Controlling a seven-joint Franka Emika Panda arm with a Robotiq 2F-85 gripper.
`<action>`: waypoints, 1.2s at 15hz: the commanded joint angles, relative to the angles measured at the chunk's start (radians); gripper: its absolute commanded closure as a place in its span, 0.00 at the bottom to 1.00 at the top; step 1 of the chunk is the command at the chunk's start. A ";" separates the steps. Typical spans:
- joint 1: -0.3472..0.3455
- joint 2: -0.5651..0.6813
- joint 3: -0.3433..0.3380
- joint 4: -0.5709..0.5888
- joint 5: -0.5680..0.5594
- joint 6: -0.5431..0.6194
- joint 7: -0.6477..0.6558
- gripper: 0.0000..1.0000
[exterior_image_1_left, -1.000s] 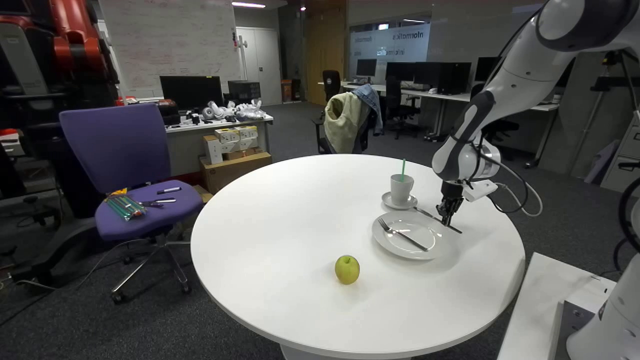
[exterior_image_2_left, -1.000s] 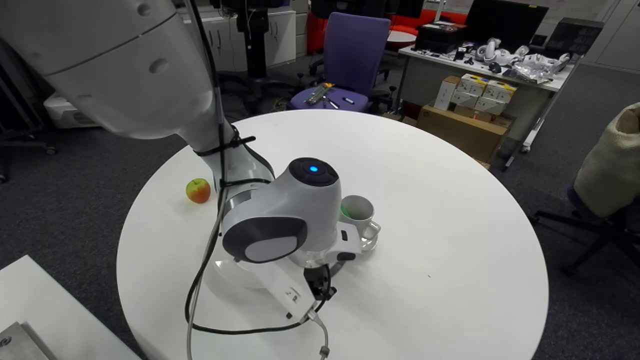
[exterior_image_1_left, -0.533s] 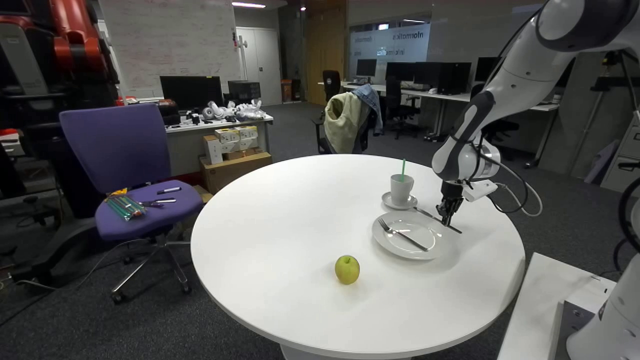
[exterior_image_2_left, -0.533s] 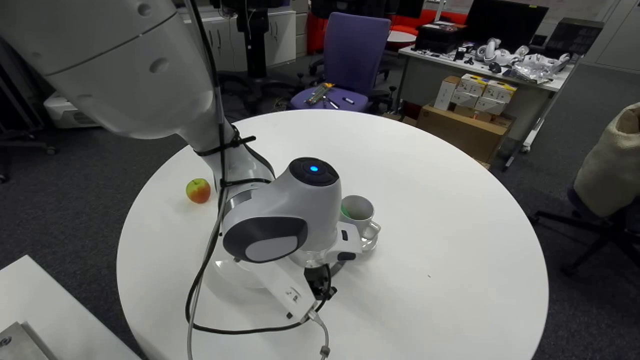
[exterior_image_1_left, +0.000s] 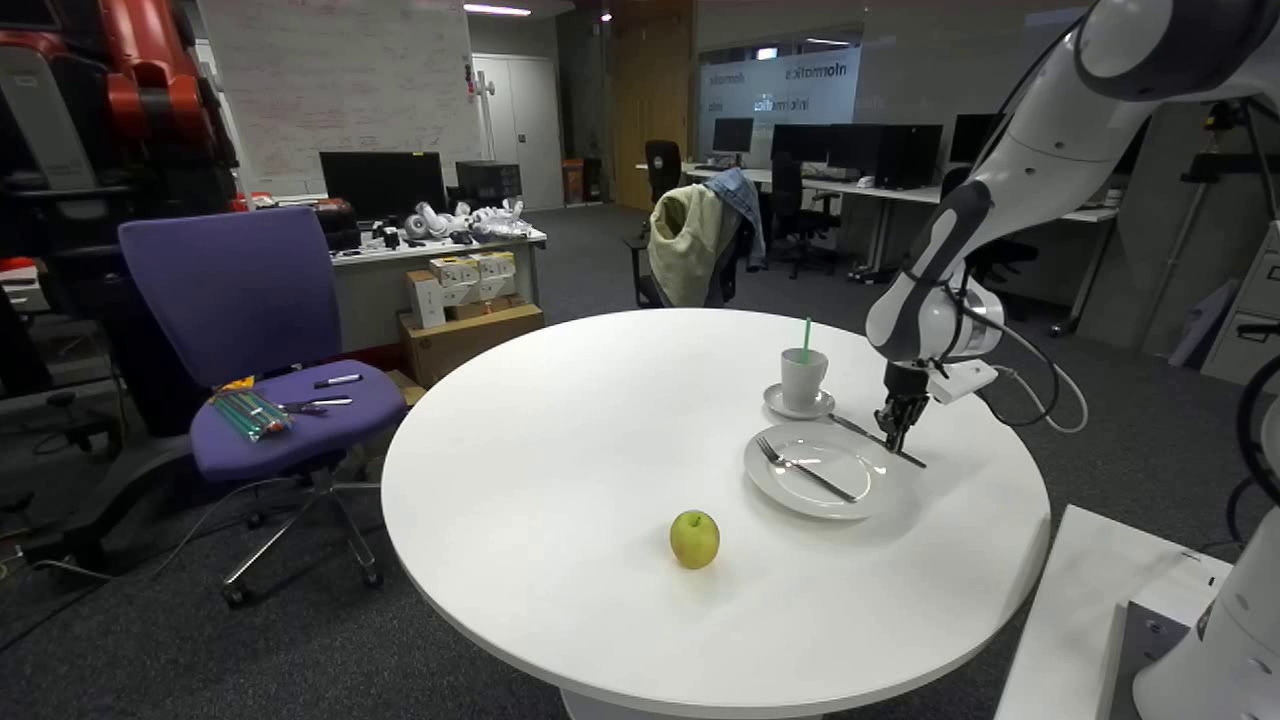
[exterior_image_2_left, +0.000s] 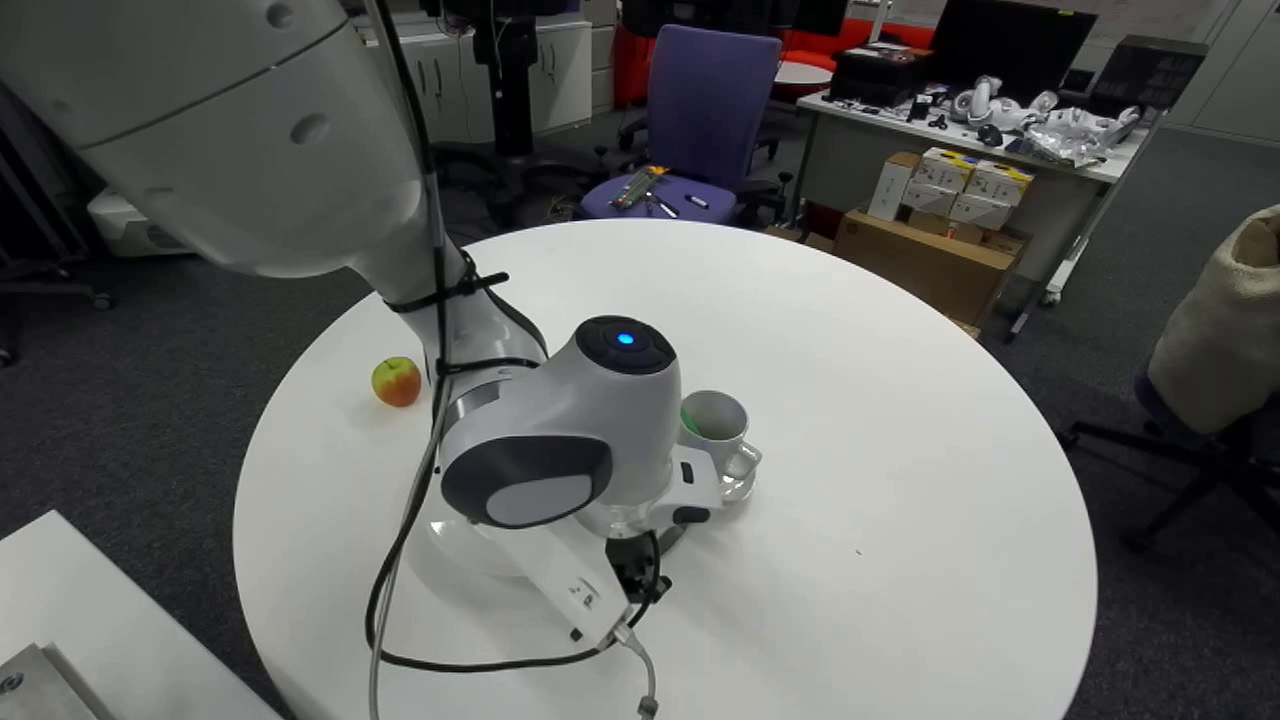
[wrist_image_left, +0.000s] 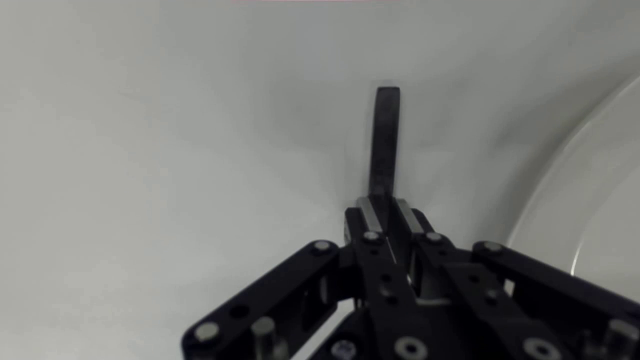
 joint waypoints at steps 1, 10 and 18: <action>-0.030 -0.073 0.008 -0.068 -0.017 -0.020 -0.051 0.97; -0.091 -0.235 0.032 -0.217 0.019 -0.005 -0.233 0.97; 0.015 -0.300 -0.007 -0.249 0.000 0.005 -0.228 0.97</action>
